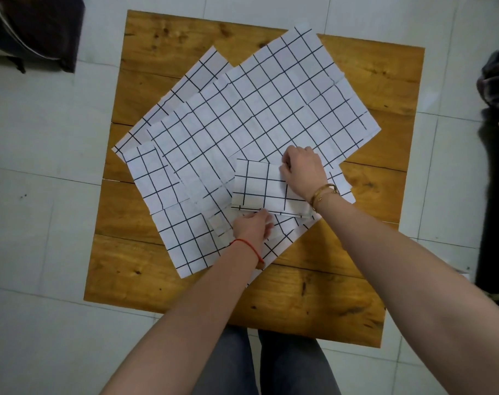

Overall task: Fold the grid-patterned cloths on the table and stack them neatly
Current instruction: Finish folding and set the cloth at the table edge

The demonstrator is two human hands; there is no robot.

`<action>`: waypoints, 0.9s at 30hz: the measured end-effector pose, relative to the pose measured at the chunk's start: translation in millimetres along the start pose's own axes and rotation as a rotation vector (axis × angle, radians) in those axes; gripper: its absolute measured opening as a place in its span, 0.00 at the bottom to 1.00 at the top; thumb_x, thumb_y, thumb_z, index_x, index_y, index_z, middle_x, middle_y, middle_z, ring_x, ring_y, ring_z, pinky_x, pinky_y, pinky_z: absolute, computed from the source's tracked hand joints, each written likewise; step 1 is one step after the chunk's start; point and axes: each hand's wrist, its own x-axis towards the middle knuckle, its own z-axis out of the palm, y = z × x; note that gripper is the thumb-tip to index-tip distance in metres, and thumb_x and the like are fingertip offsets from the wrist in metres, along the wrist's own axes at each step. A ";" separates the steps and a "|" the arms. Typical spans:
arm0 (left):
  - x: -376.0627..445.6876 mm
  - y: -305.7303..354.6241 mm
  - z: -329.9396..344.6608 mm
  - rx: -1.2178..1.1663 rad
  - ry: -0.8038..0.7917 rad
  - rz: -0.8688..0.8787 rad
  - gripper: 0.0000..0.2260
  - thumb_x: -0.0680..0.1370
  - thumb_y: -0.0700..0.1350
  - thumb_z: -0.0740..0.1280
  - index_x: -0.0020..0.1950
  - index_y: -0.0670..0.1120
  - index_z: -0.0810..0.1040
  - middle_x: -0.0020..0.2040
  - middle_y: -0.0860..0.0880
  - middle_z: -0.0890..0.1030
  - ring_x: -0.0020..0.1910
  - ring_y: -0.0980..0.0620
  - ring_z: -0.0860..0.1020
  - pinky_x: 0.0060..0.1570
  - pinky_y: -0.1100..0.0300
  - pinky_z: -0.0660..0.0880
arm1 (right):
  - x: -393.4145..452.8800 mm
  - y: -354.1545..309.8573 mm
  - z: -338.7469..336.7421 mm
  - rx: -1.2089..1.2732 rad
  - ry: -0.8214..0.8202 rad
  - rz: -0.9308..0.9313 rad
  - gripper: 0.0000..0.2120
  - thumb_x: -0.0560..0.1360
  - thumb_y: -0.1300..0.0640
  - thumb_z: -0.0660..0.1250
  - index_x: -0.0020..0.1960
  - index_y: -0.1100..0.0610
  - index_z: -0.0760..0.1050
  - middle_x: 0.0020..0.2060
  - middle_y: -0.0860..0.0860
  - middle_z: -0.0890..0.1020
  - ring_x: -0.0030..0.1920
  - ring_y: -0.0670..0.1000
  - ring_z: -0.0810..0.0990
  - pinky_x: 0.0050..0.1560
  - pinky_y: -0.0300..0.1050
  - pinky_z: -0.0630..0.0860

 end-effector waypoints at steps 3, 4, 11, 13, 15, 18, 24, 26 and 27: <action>-2.1 -0.1 2.1 -0.072 -0.034 0.000 0.08 0.76 0.38 0.69 0.38 0.41 0.75 0.34 0.45 0.79 0.28 0.53 0.75 0.27 0.63 0.73 | -1.2 3.9 -2.1 0.177 -0.047 0.054 0.05 0.75 0.58 0.63 0.48 0.59 0.75 0.42 0.53 0.77 0.45 0.54 0.72 0.45 0.47 0.69; -2.0 -0.2 2.1 -0.093 -0.033 0.008 0.06 0.76 0.38 0.70 0.40 0.41 0.75 0.35 0.45 0.79 0.29 0.53 0.75 0.27 0.63 0.74 | -2.2 5.3 -3.9 0.256 -0.070 0.082 0.04 0.75 0.58 0.64 0.47 0.58 0.75 0.41 0.52 0.76 0.44 0.52 0.72 0.44 0.45 0.69; 4.5 7.1 -11.3 -0.050 -0.038 0.086 0.04 0.76 0.37 0.69 0.49 0.40 0.77 0.34 0.46 0.78 0.25 0.56 0.74 0.22 0.68 0.70 | -26.3 11.0 -13.1 0.506 -0.118 0.239 0.06 0.75 0.60 0.64 0.46 0.62 0.77 0.39 0.52 0.77 0.39 0.48 0.73 0.35 0.32 0.66; 7.9 8.3 -18.0 0.041 -0.026 0.156 0.07 0.76 0.38 0.69 0.54 0.40 0.79 0.36 0.47 0.80 0.27 0.57 0.76 0.25 0.68 0.72 | -36.6 11.9 -12.0 0.543 -0.117 0.276 0.04 0.75 0.60 0.65 0.45 0.60 0.76 0.38 0.52 0.77 0.37 0.46 0.72 0.34 0.27 0.66; 10.8 10.2 -26.6 0.120 0.010 0.208 0.09 0.76 0.39 0.69 0.56 0.41 0.80 0.40 0.48 0.81 0.35 0.55 0.79 0.36 0.65 0.78 | -47.0 11.5 -9.3 0.566 -0.113 0.308 0.02 0.75 0.61 0.65 0.45 0.58 0.75 0.36 0.52 0.76 0.36 0.45 0.72 0.33 0.24 0.66; 10.2 13.9 -42.9 0.249 0.051 0.300 0.10 0.76 0.41 0.69 0.57 0.43 0.81 0.47 0.46 0.83 0.42 0.52 0.80 0.47 0.61 0.78 | -63.9 6.2 -4.8 0.561 -0.145 0.343 0.00 0.75 0.61 0.66 0.46 0.57 0.75 0.32 0.49 0.74 0.37 0.47 0.73 0.35 0.24 0.66; 8.2 19.8 -83.2 0.397 0.081 0.448 0.10 0.76 0.43 0.70 0.57 0.44 0.82 0.50 0.47 0.82 0.48 0.50 0.81 0.55 0.55 0.78 | -90.1 -22.5 9.7 0.537 -0.246 0.349 0.03 0.73 0.60 0.67 0.44 0.57 0.73 0.30 0.46 0.73 0.36 0.46 0.72 0.36 0.33 0.67; 7.2 24.3 -100.7 0.402 0.079 0.468 0.11 0.75 0.42 0.70 0.57 0.43 0.82 0.51 0.45 0.83 0.51 0.47 0.81 0.58 0.50 0.78 | -95.5 -37.7 15.1 0.551 -0.262 0.346 0.03 0.73 0.61 0.68 0.44 0.57 0.73 0.29 0.47 0.73 0.36 0.47 0.73 0.38 0.35 0.69; 6.4 26.8 -110.6 0.409 0.079 0.477 0.11 0.75 0.42 0.70 0.57 0.42 0.82 0.51 0.45 0.83 0.52 0.46 0.81 0.58 0.50 0.78 | -97.9 -46.8 17.9 0.562 -0.268 0.348 0.04 0.73 0.61 0.68 0.43 0.57 0.73 0.29 0.47 0.73 0.36 0.48 0.73 0.41 0.37 0.71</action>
